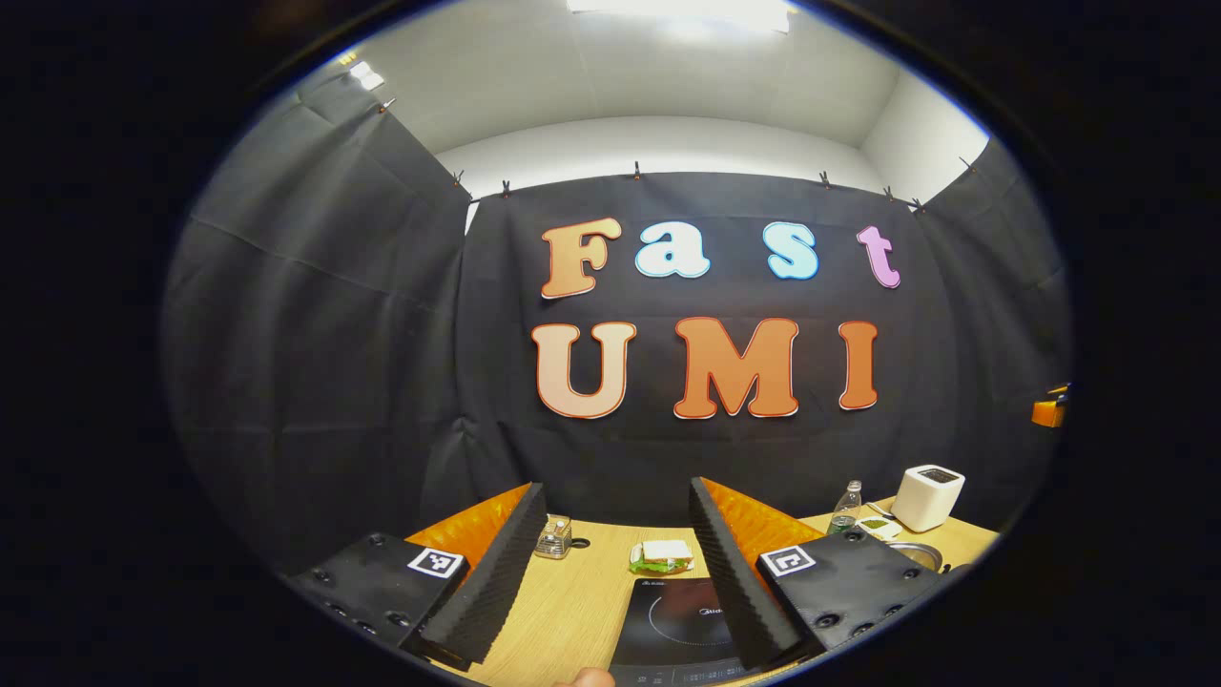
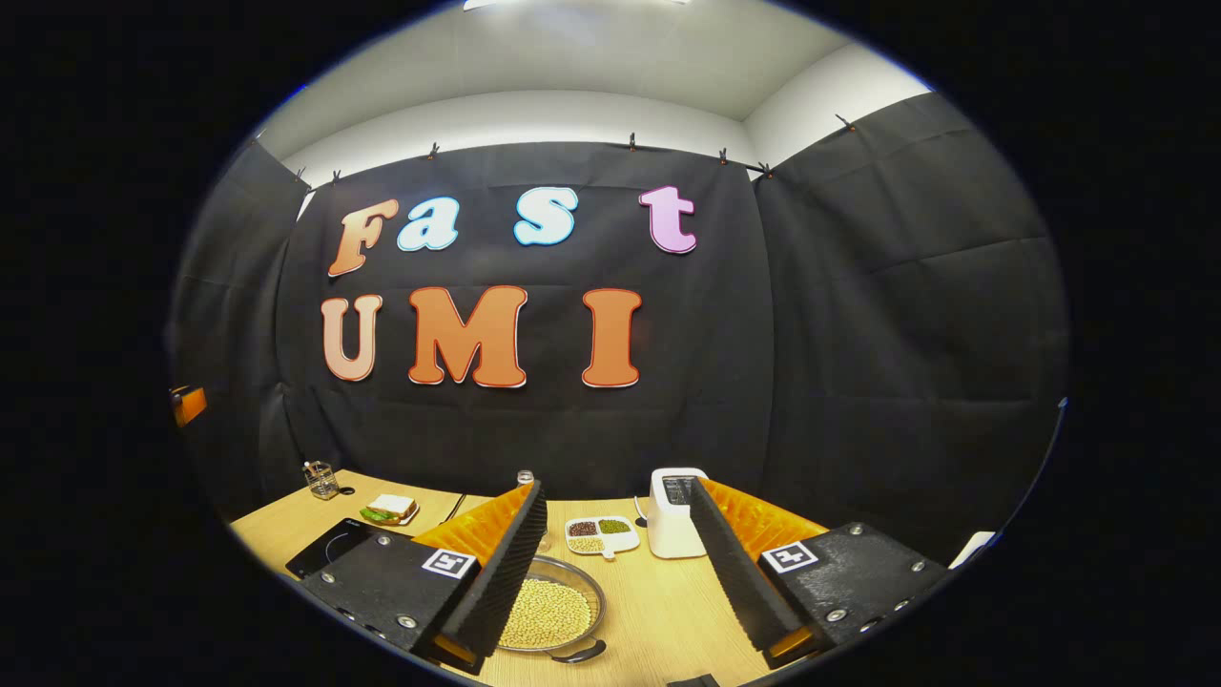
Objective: First push the handle of the pot to place it horizontally, then grasp the pot with both hands and set it on the induction cooktop.
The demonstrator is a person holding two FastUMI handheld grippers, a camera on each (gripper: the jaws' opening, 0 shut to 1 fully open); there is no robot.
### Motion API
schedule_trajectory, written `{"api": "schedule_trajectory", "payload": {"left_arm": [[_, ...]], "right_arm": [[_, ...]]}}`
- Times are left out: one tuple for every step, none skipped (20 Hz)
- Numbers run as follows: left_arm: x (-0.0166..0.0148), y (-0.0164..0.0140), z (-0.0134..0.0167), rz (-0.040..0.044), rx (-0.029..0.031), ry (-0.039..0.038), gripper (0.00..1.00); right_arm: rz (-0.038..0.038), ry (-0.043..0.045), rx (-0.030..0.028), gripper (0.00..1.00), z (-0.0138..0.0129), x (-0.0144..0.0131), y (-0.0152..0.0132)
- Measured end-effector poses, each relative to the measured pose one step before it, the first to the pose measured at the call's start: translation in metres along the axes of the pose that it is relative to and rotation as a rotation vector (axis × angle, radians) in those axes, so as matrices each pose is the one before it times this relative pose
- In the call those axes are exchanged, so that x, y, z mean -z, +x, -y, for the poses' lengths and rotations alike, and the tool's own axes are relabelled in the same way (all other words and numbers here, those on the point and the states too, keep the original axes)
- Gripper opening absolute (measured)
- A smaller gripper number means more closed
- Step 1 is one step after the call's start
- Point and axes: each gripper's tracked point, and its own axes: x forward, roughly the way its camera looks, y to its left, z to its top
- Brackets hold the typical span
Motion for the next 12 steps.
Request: {"api": "schedule_trajectory", "payload": {"left_arm": [[-0.00215,-0.00068,-0.0012,0.00657,-0.00343,0.0023,0.98],[-0.00121,-0.00088,-0.00148,0.00573,-0.00352,0.0014,0.98],[-0.00111,-0.00034,-0.00019,0.00415,-0.00253,0.00068,0.98],[-0.00011,-0.00131,0.00017,0.00162,-0.00085,0.00045,0.98],[0.00042,-0.00047,0.00104,-0.0007,0.00188,-0.00015,0.98],[0.00098,-0.00025,0.0013,-0.00186,0.00159,0.00013,0.98],[0.0005,0.00056,0.00073,-0.00182,0.00138,0.00022,0.98],[0.00008,0.00057,-0.00017,-0.00135,0.00146,-0.0013,0.98],[-0.00043,0.00027,0.00045,-0.00084,0.00123,-0.00248,0.98],[0.00053,0.00025,0.00036,-0.00059,-0.00007,-0.00266,0.99],[-0.0002,-0.0002,-0.00019,-0.00015,-0.00013,-0.00177,0.98],[0.00026,0.00139,0.00005,0.0,-0.00206,-0.00001,0.98]], "right_arm": [[-0.00298,-0.00134,-0.0021,0.9,-0.00168,0.00138,-0.0006],[-0.00319,-0.00418,-0.00472,0.88,-0.00223,0.00222,-0.00171],[-0.00142,-0.00627,-0.00745,0.82,-0.00317,0.00204,-0.00182],[-0.00133,-0.00839,-0.00629,0.78,-0.00348,0.00207,-0.00165],[-0.00217,-0.01115,-0.00479,0.72,-0.00268,0.00314,-0.00153],[-0.00423,-0.01181,-0.00339,0.69,-0.00265,0.00425,-0.00136],[-0.00688,-0.00984,-0.00475,0.62,-0.00287,0.00519,-0.00174],[-0.00834,-0.0076,-0.00772,0.6,-0.00395,0.00482,-0.00218],[-0.01214,-0.00386,-0.00951,0.54,-0.00418,0.00616,-0.0014],[-0.01296,0.00058,-0.0134,0.47,-0.00441,0.00728,-0.00211],[-0.01454,0.00298,-0.01462,0.46,-0.00482,0.00651,-0.00075],[-0.01943,0.00393,-0.0141,0.43,-0.00475,0.00775,-0.00066]]}}
